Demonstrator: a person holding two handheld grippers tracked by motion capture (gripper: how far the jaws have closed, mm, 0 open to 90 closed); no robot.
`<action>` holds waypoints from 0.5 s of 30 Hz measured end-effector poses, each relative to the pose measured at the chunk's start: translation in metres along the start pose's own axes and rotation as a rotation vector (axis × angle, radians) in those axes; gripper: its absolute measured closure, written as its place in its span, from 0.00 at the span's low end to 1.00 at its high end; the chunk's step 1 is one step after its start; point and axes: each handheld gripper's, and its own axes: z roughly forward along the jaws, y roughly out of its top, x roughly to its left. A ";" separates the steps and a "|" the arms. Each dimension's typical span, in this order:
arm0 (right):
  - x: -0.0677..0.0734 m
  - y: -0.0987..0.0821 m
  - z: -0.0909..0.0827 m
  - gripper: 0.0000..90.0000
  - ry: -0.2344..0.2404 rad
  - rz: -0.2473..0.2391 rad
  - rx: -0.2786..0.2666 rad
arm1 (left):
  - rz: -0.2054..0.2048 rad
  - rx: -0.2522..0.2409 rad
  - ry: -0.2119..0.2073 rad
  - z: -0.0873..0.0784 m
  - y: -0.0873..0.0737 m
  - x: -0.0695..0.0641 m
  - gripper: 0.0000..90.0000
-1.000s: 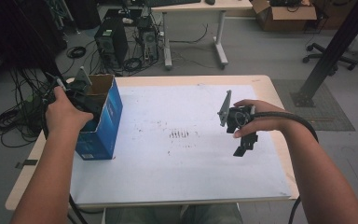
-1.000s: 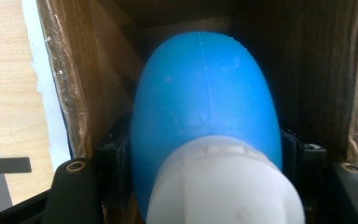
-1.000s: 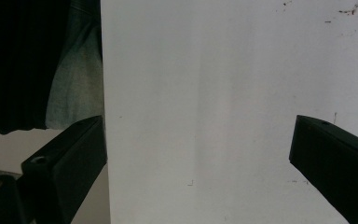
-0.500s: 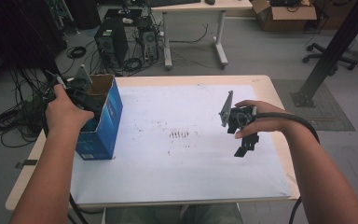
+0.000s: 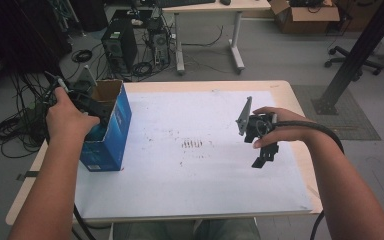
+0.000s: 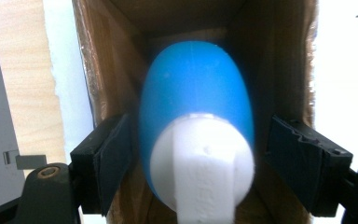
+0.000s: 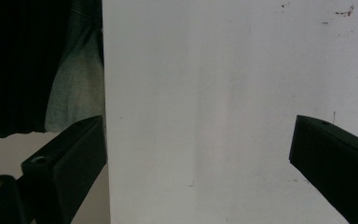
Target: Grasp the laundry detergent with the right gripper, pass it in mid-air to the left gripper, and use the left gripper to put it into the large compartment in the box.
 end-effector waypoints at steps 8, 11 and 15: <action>0.001 -0.001 -0.001 0.05 -0.004 0.000 -0.002 | -0.001 -0.012 0.007 -0.010 -0.001 0.000 0.23; 0.001 0.000 -0.002 0.05 -0.005 -0.005 -0.002 | 0.006 -0.025 0.019 -0.014 -0.001 0.000 0.18; 0.002 0.001 -0.003 0.05 -0.004 -0.004 0.002 | 0.020 -0.038 0.025 -0.019 -0.001 0.001 0.15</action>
